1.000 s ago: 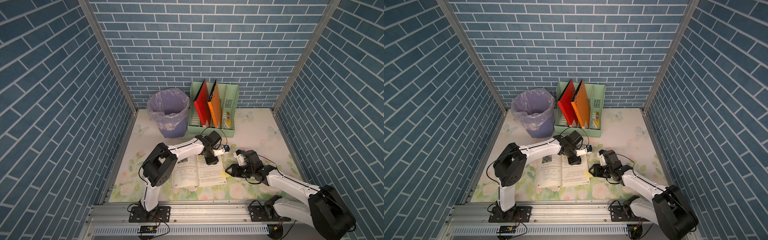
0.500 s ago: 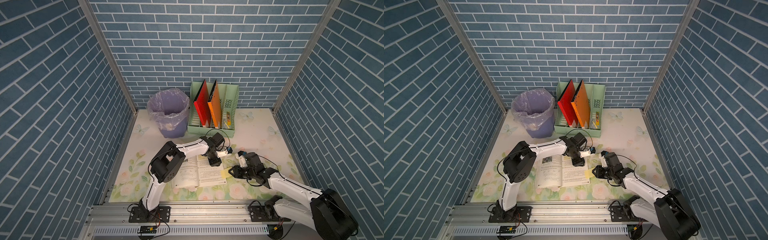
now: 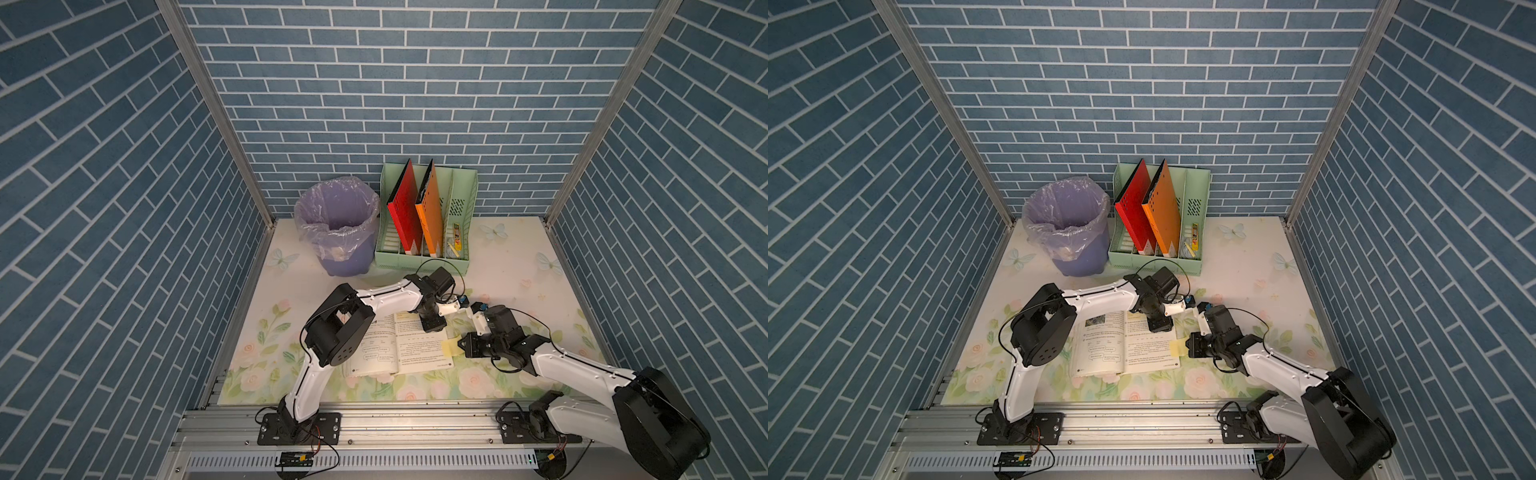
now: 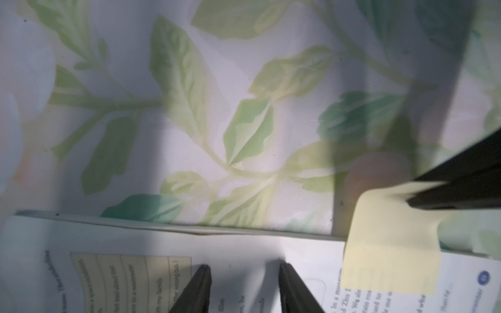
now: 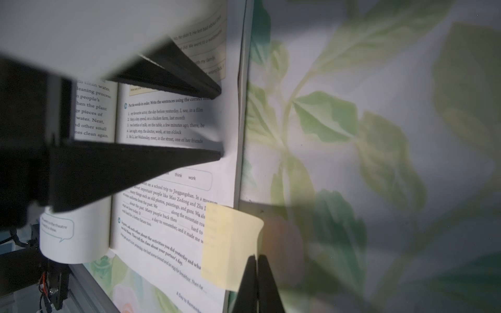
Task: Peel off the used sticky note
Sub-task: Tear off the note from the book.
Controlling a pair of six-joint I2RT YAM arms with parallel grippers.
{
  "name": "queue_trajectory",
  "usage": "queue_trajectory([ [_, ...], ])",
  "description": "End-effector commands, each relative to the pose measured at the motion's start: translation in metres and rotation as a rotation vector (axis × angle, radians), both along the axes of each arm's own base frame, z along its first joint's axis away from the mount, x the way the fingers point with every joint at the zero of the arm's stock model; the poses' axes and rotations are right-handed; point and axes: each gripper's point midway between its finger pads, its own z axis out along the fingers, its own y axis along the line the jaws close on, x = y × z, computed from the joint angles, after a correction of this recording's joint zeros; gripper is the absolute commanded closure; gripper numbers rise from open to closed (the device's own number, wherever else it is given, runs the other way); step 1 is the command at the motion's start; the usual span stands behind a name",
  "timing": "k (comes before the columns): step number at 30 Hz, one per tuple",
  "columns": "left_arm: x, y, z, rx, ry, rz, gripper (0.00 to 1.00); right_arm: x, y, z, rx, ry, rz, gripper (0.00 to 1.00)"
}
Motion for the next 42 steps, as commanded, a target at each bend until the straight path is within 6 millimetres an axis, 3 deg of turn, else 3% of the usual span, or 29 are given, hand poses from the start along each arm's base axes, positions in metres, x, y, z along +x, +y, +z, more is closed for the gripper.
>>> queue_trajectory([
  [1, -0.014, 0.011, -0.035, 0.107, -0.028, -0.042, 0.54, 0.0, 0.006, 0.013, -0.012, -0.075, 0.031, 1.0],
  [14, -0.024, 0.021, -0.041, 0.138, -0.006, -0.058, 0.54, -0.008, 0.008, 0.039, 0.0, -0.239, 0.028, 1.0],
  [23, -0.027, 0.025, -0.041, 0.144, 0.005, -0.06, 0.54, -0.021, 0.015, 0.045, -0.01, -0.251, 0.092, 1.0],
  [34, -0.022, 0.025, -0.031, 0.123, 0.003, -0.047, 0.54, -0.026, 0.025, 0.07, 0.056, -0.286, 0.107, 1.0],
  [42, -0.018, 0.027, -0.02, 0.104, -0.001, -0.036, 0.54, -0.028, 0.025, 0.072, 0.058, -0.281, 0.108, 1.0],
])
